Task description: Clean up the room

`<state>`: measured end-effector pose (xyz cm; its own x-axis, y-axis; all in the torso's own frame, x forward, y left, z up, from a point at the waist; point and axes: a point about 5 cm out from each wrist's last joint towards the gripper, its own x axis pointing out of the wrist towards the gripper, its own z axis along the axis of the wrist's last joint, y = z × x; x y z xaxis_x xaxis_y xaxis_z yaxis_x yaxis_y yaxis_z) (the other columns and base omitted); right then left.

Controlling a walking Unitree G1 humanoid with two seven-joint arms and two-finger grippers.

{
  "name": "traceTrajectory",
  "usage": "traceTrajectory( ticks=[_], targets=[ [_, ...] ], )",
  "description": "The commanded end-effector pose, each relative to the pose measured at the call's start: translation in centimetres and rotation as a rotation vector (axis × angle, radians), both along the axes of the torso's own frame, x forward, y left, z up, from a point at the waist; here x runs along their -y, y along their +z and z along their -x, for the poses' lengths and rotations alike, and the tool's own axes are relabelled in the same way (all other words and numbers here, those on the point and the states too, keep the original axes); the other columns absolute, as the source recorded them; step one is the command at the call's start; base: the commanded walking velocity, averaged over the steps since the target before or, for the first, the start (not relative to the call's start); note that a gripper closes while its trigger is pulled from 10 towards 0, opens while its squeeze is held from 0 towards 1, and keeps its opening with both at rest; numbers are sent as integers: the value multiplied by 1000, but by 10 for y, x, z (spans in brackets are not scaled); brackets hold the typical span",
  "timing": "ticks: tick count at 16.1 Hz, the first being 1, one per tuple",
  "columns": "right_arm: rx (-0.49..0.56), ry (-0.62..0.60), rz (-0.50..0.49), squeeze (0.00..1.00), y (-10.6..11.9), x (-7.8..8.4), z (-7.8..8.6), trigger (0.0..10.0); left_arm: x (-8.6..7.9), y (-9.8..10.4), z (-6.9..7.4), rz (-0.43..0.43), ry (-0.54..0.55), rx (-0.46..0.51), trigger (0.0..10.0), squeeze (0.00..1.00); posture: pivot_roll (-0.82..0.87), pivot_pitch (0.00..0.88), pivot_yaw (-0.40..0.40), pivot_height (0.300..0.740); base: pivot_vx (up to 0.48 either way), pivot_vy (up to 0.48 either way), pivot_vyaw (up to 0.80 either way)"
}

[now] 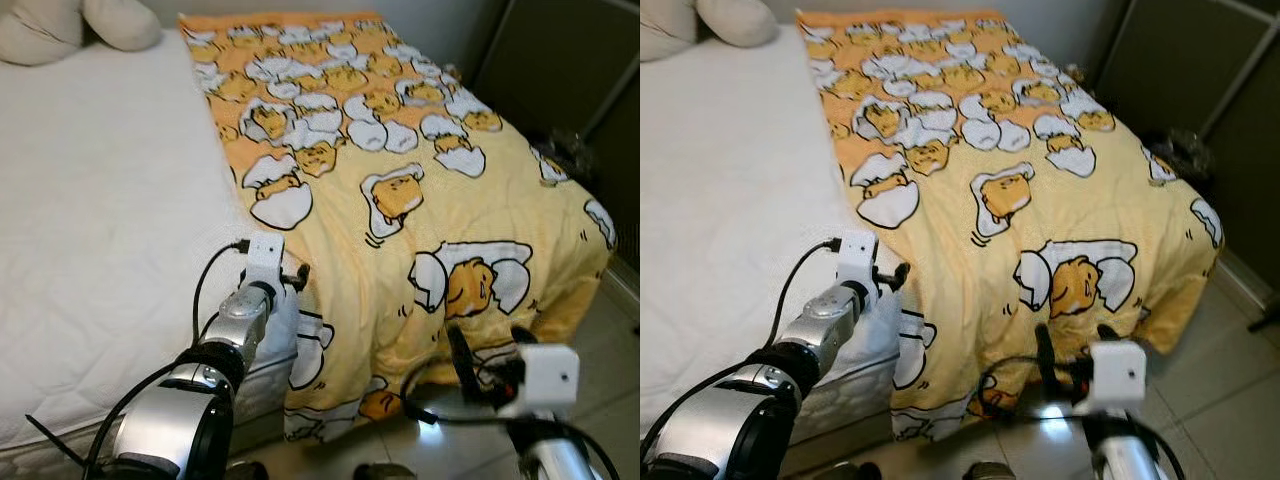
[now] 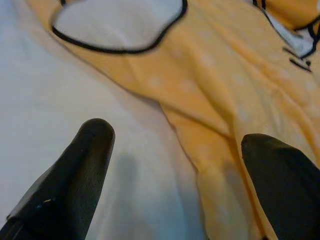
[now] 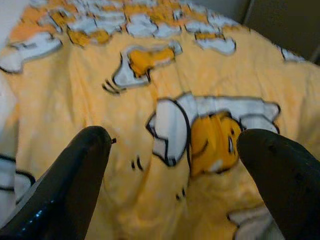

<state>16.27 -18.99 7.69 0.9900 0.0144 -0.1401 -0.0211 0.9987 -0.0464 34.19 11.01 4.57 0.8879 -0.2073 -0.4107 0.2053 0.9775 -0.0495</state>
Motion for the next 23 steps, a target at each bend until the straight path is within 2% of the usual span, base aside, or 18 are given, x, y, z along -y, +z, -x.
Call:
traceTrajectory(
  ticks=[1,7,9,11,12,18,20,23],
  targets=[
    [2,-1,-3,0,4,-1,2,10000,6,1,-1,2,-20,-2,10000,0,-314,146,-15,740,0,0,0],
    [-28,-1,-7,0,4,-3,7,10000,15,-11,9,-35,-43,-50,10000,0,-326,155,-12,740,0,0,0],
    [-35,-2,-8,0,3,-2,6,10000,17,-19,15,-73,-55,-84,10000,0,-325,152,-13,740,0,0,0],
    [-40,3,-9,0,2,-3,5,10000,17,-27,21,-59,-35,-137,9686,0,-325,149,-16,740,0,0,0],
    [-42,6,-10,0,2,-3,5,10000,18,-31,25,-42,-37,-164,0,0,-324,148,-16,740,0,0,0],
    [-55,15,-13,0,0,-5,6,10000,20,-36,30,-21,-41,-198,0,0,-322,149,-21,740,0,0,0],
    [-61,17,-15,0,-1,-5,7,10000,23,-37,31,12,-63,-201,0,0,-323,151,-23,740,0,0,0],
    [-66,17,-14,0,-1,-5,8,10000,28,-37,32,19,-99,-185,0,0,-325,150,-24,740,0,0,0]
  ],
)
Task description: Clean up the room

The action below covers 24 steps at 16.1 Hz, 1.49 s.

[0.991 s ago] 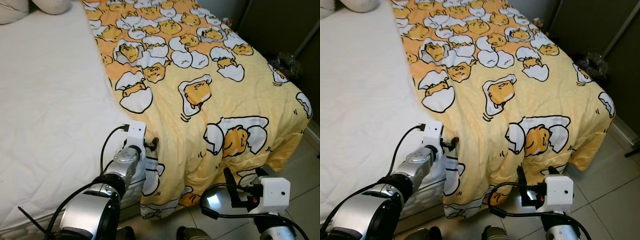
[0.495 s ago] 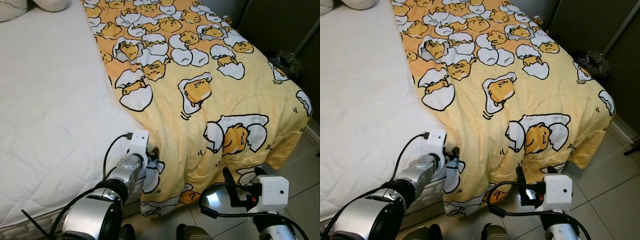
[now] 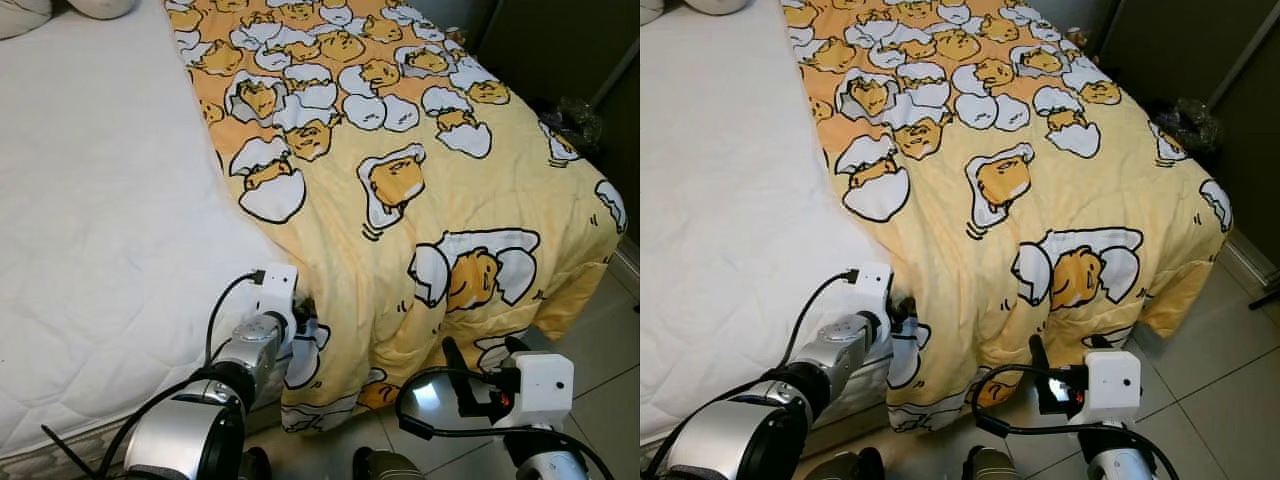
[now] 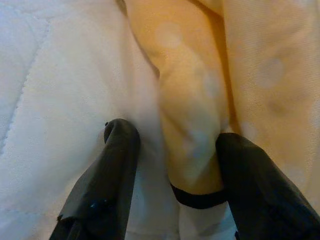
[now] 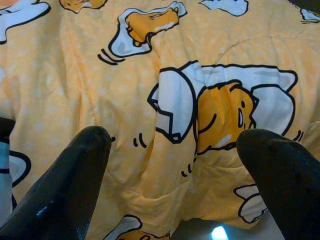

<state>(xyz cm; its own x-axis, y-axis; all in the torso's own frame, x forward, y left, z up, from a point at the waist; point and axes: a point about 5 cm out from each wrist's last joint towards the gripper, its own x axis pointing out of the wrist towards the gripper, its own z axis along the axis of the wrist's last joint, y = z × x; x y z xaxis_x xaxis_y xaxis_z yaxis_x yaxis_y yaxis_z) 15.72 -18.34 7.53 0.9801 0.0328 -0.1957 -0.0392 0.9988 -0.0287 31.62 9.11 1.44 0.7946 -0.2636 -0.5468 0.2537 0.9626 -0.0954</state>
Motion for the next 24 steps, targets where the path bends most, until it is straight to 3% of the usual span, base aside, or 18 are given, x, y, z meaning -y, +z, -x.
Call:
traceTrajectory(
  ticks=[1,12,16,19,24],
  targets=[
    [-10,2,2,0,0,1,2,10000,9,-6,7,13,-43,-23,0,0,-326,149,-25,740,0,0,0],
    [-15,12,-7,0,-5,1,-4,10000,10,-7,9,87,-31,-21,0,0,-305,129,-18,740,0,0,0],
    [-9,25,-18,0,-7,-3,-11,10000,-5,-6,6,88,37,12,0,0,-275,119,-12,740,0,0,0],
    [-2,33,-29,0,-8,-6,-18,10000,-36,-10,9,35,155,47,0,0,-247,109,-7,740,0,0,0],
    [7,53,-37,0,-10,-10,-26,10000,-53,-15,18,-63,110,104,0,0,-211,91,-9,740,0,0,0]
  ],
)
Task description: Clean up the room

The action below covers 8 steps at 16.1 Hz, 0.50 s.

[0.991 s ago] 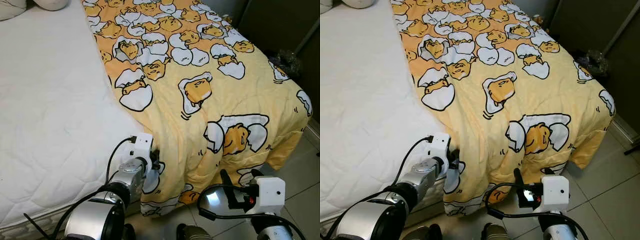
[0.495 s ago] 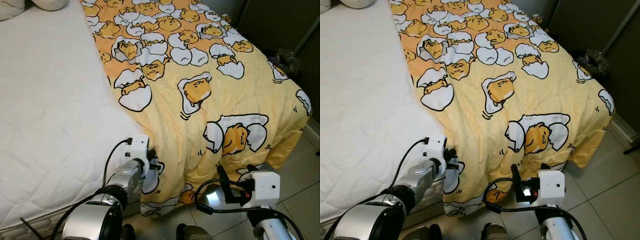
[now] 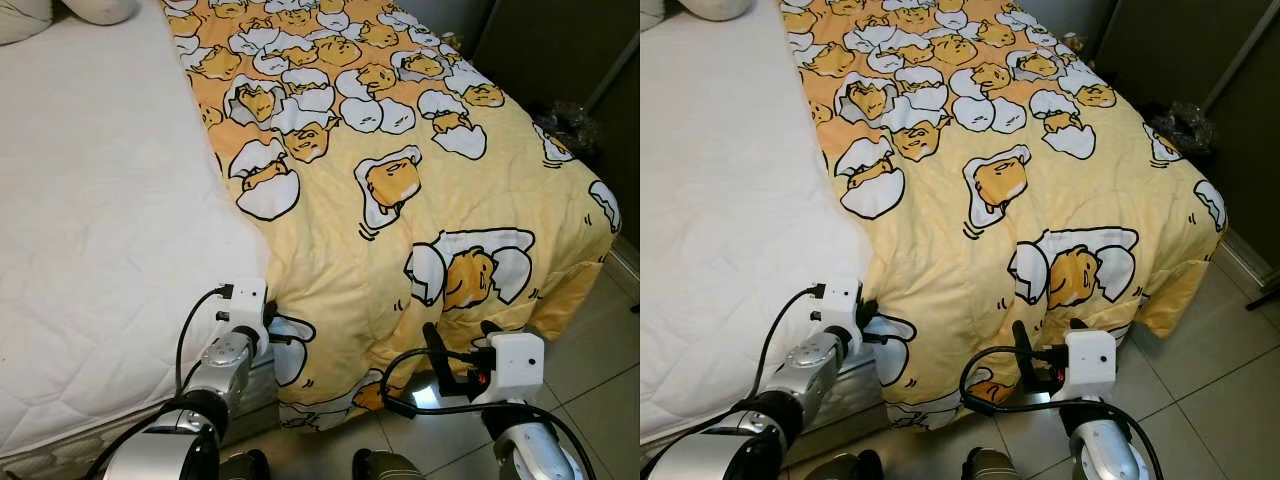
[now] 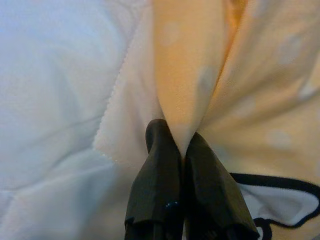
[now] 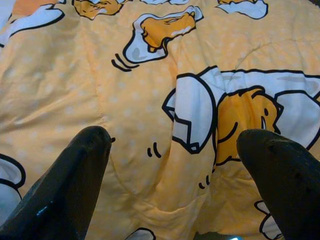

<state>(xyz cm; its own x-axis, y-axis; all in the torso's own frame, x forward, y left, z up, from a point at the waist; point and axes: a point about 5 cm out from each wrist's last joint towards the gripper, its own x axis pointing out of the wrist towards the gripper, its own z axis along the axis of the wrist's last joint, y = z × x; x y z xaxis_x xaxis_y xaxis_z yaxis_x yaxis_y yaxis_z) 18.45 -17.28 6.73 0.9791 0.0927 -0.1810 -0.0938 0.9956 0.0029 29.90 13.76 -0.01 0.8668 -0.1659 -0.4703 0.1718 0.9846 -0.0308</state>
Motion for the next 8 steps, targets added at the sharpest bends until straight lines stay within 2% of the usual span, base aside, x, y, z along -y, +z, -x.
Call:
traceTrajectory(
  ticks=[1,3,4,7,8],
  targets=[
    [-2,4,-5,0,-2,1,0,10000,-6,-3,4,-40,-7,11,0,0,-205,86,-11,740,0,0,0],
    [1,8,-4,0,-2,0,-2,10000,-3,-4,8,-88,-60,29,0,0,-201,84,-11,740,0,0,0],
    [5,15,-5,0,-1,-1,-3,10000,3,-7,18,-201,-179,85,0,0,-197,80,-11,740,0,0,0],
    [6,20,-6,0,-2,-2,-4,10000,11,-5,28,-310,-305,183,0,0,-185,76,-9,740,0,0,0],
    [7,23,-6,0,-2,-2,-6,10000,13,-3,32,-385,-364,237,0,0,-180,73,-8,740,0,0,0]
  ],
)
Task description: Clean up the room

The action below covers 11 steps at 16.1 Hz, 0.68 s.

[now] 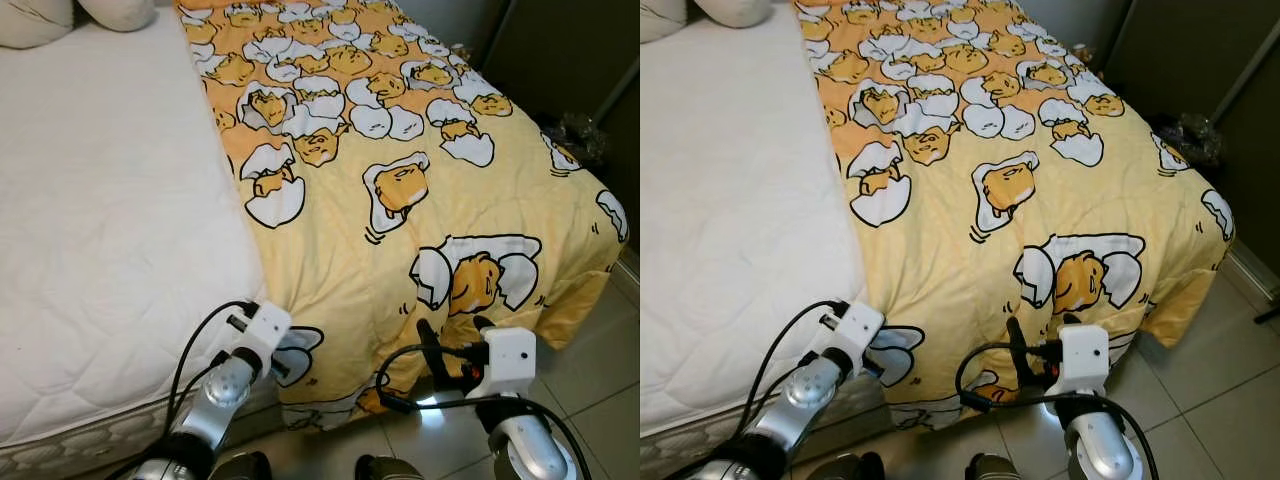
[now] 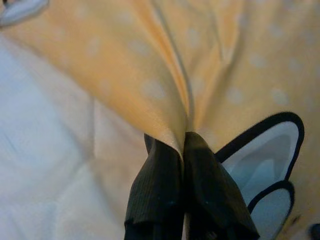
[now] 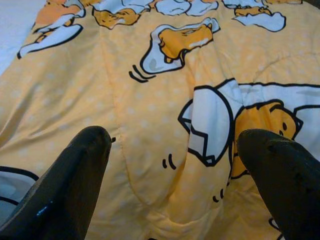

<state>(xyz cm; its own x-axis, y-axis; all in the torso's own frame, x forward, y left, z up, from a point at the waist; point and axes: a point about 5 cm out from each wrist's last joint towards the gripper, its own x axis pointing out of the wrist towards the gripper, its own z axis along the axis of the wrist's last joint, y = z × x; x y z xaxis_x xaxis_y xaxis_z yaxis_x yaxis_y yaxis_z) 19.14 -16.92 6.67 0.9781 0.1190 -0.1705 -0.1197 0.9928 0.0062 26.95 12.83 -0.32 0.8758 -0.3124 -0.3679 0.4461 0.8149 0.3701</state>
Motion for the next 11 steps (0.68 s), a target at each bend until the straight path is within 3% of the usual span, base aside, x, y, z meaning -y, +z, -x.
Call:
traceTrajectory(
  ticks=[1,3,5,7,11],
  targets=[
    [-3,-1,-2,0,-2,1,0,10000,5,3,2,-52,-53,51,0,0,-176,71,-9,740,0,0,0],
    [-1,1,-3,0,-2,0,-2,10000,5,6,2,-94,-76,79,0,0,-174,68,-9,740,0,0,0],
    [3,4,-4,0,-2,-1,-4,10000,4,4,-1,-231,-113,112,0,0,-173,65,-7,740,0,0,0],
    [4,8,-4,0,-2,-1,-4,10000,1,-12,5,-377,-166,12,0,0,-176,66,-8,740,0,-120,0],
    [-10,14,-1,0,-5,0,-1,10000,-5,-41,27,-451,-201,-223,0,0,-182,69,-7,740,0,-287,0]
  ],
)
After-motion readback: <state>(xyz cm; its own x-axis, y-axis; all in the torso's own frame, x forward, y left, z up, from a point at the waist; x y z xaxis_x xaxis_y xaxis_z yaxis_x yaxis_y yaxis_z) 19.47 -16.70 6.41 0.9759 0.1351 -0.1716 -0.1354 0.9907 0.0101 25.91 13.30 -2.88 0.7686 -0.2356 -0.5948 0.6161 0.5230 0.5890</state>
